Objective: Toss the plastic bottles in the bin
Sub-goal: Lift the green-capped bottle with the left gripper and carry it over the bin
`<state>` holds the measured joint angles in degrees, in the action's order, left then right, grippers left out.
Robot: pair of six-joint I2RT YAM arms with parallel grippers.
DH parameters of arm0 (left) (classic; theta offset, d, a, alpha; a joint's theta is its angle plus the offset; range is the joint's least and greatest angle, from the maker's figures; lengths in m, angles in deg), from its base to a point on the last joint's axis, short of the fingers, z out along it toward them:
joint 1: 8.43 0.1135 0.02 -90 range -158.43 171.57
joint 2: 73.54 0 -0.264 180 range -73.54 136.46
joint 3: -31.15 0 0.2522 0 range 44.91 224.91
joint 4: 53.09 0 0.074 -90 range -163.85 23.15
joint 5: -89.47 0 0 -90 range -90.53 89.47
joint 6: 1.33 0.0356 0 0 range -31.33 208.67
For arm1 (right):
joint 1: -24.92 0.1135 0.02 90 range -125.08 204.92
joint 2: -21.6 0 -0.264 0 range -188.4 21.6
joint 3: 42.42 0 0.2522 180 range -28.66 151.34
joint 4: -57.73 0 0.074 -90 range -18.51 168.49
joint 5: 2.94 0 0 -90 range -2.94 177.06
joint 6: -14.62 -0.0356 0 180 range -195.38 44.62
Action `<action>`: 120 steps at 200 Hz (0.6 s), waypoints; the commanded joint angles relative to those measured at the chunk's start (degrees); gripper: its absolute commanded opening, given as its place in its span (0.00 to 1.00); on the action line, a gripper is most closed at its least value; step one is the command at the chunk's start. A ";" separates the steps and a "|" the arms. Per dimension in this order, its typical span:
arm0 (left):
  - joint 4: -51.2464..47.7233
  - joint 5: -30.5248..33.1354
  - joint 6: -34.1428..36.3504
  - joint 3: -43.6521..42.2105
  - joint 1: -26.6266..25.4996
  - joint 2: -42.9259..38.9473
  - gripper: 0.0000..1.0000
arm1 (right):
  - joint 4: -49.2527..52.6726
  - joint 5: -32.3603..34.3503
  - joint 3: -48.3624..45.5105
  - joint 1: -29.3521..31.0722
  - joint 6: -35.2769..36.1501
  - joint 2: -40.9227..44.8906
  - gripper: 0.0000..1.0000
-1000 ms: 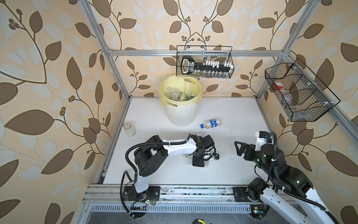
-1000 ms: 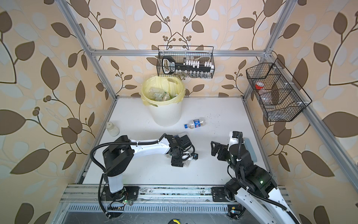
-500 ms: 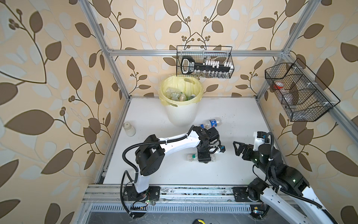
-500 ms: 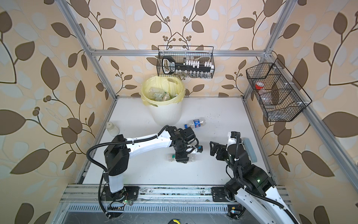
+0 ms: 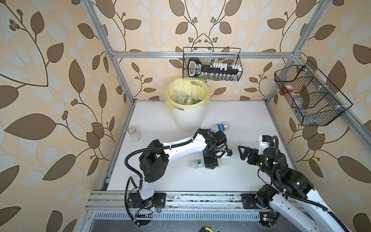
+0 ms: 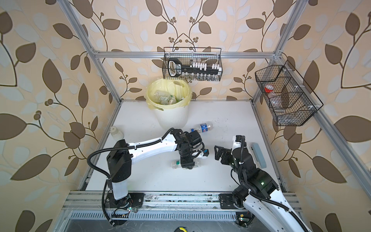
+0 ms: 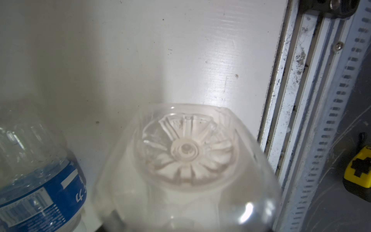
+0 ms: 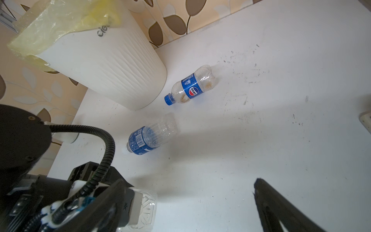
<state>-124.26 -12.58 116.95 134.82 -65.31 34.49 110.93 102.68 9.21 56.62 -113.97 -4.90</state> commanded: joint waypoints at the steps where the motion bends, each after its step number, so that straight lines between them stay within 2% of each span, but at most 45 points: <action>1: -1.98 1.03 -1.60 1.84 2.34 -3.85 0.62 | -0.98 -0.24 -0.85 -0.18 -0.59 -0.31 1.00; 33: -1.17 2.58 -2.98 1.76 5.42 -5.60 0.63 | -2.01 -0.59 -1.65 -0.14 -0.97 -0.39 1.00; 62: 0.54 3.16 -7.90 1.49 8.71 -7.83 0.63 | -2.96 -1.03 -2.21 -0.11 -1.26 -0.68 1.00; 103: -0.84 7.78 -8.24 2.07 10.75 -9.04 0.61 | -3.53 -1.48 -2.49 -0.13 -1.69 -1.75 1.00; 120: -0.14 7.50 -11.11 0.91 12.73 -9.80 0.61 | -3.41 -1.22 -2.53 -0.08 -1.92 -1.85 1.00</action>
<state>-123.74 -6.44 109.34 134.84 -54.49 27.80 108.22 101.76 7.55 56.62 -114.99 -6.60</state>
